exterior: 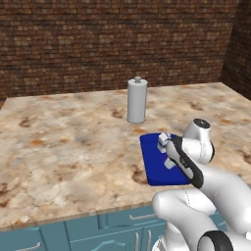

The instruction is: Take out the milk from the fridge and place it on the tray on the counter. Then take the sugar cube near the tray and place it in the tray.

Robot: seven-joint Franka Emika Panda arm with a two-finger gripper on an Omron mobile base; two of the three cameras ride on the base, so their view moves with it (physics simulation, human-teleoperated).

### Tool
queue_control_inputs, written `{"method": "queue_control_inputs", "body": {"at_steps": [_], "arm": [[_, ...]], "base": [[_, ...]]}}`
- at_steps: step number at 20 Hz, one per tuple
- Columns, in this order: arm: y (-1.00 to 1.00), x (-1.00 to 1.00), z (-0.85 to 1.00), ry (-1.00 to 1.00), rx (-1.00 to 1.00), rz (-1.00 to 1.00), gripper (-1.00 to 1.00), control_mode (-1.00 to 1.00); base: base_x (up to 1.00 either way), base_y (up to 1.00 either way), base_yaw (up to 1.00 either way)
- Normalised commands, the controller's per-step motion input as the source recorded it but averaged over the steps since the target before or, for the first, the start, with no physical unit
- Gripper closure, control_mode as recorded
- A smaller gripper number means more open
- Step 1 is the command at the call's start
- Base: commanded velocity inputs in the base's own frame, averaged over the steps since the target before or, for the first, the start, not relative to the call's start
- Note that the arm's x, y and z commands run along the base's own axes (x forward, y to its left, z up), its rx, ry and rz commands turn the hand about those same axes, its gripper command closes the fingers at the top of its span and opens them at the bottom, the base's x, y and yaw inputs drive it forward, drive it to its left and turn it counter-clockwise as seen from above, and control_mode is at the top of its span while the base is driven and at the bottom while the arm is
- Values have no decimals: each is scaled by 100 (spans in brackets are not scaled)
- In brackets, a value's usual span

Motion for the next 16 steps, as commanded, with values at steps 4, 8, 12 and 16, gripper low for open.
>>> {"method": "queue_control_inputs", "body": {"at_steps": [4,8,12,16], "arm": [[30,0,-1,-6,-5,11,100,-100],[31,0,-21,-1,-3,5,100,-100],[7,12,-30,0,-2,3,100,-100],[1,19,-46,0,-1,5,100,-100]], "base": [[0,0,0],[0,0,0],[0,0,0],[0,0,0]]}}
